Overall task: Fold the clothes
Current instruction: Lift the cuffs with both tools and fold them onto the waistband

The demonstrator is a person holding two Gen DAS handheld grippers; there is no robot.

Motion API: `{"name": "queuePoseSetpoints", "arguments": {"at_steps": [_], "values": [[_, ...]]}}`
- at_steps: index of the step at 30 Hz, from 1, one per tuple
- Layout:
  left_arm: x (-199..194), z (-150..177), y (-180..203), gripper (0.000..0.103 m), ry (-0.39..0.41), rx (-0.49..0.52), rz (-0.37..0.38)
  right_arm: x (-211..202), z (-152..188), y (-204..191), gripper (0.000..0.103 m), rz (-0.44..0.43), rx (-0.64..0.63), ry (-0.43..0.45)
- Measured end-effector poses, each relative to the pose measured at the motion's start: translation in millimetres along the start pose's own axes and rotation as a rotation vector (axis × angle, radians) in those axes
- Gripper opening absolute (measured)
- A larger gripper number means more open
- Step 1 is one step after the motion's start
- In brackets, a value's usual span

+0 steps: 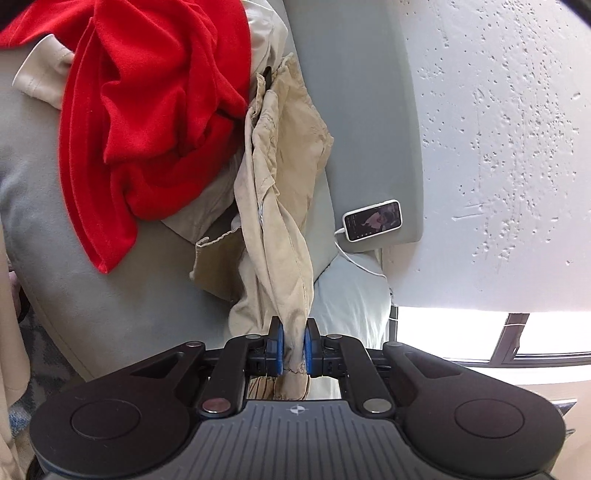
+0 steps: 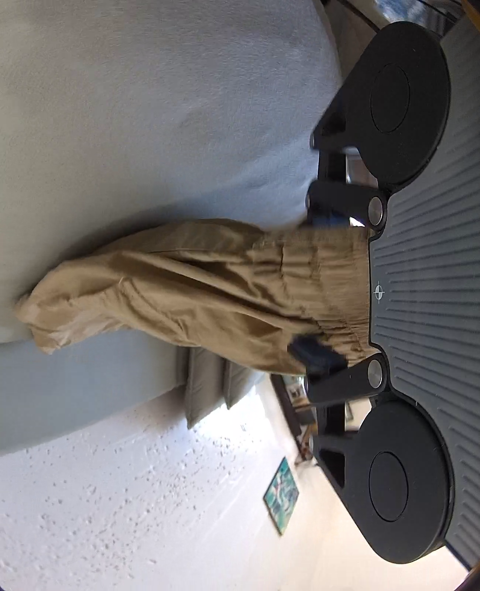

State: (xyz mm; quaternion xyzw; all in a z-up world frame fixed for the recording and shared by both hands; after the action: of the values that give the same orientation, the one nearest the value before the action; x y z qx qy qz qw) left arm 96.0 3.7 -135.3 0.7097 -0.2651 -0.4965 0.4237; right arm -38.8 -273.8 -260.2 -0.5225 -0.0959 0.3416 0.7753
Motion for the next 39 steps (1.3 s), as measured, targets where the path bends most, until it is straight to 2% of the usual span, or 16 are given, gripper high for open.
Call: {"name": "queuePoseSetpoints", "arguments": {"at_steps": [1, 2, 5, 6, 9, 11, 14, 18, 19, 20, 21, 24, 26, 29, 34, 39], "values": [[-1, 3, -2, 0.008, 0.001, 0.022, -0.020, -6, 2, -8, 0.026, 0.019, -0.034, 0.022], [-1, 6, -3, 0.016, 0.001, 0.045, -0.039, -12, 5, -16, 0.025, 0.037, -0.067, 0.044], [-2, 19, -14, 0.058, -0.001, 0.050, -0.070, -30, 10, -38, 0.023, 0.073, -0.133, 0.102], [-2, 23, -16, 0.067, 0.001, 0.049, -0.070, -34, 10, -44, 0.022, 0.086, -0.140, 0.113], [0, 32, -19, 0.083, 0.030, 0.077, -0.093, -37, 10, -54, 0.022, 0.116, -0.141, 0.133], [3, 36, -23, 0.085, 0.039, 0.086, -0.105, -35, 11, -59, 0.022, 0.127, -0.139, 0.132], [21, 41, -25, 0.087, 0.000, 0.058, -0.085, -36, 12, -61, 0.022, 0.145, -0.148, 0.127], [52, 39, -18, 0.084, -0.036, 0.055, -0.040, -37, 15, -63, 0.022, 0.159, -0.161, 0.120], [57, 38, -17, 0.077, -0.045, 0.053, -0.042, -37, 16, -65, 0.022, 0.164, -0.169, 0.122], [60, 39, -17, 0.055, -0.069, 0.057, -0.043, -39, 16, -66, 0.022, 0.170, -0.179, 0.130], [63, 40, -17, 0.040, -0.098, 0.064, -0.045, -42, 15, -67, 0.022, 0.174, -0.190, 0.138], [57, 49, -10, 0.025, -0.170, 0.134, -0.105, -53, 14, -70, 0.022, 0.247, -0.239, 0.173], [51, 58, -6, 0.022, -0.233, 0.152, -0.184, -58, 19, -67, 0.022, 0.363, -0.261, 0.176], [38, 70, -9, 0.022, -0.281, 0.134, -0.220, -67, 37, -62, 0.022, 0.512, -0.256, 0.163], [51, 76, -31, 0.022, -0.333, 0.059, -0.290, -67, 47, -49, 0.022, 0.634, -0.253, 0.138], [50, 67, -12, 0.022, -0.328, 0.116, -0.257, -72, 48, -49, 0.025, 0.661, -0.265, 0.122]]}}
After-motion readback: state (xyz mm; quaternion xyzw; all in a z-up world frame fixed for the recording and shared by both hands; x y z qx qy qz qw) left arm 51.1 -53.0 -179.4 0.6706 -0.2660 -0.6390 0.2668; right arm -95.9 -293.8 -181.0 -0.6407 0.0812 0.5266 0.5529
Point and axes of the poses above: each gripper's, at about its wrist camera, not at the fingertips, and x roughly the way its jaws point, y to its right, z to its underside, the point moved 3 cm from there along x, roughly the way its jaws point, and after that the axes turned 10 degrees about x, right-handed, at the moved point
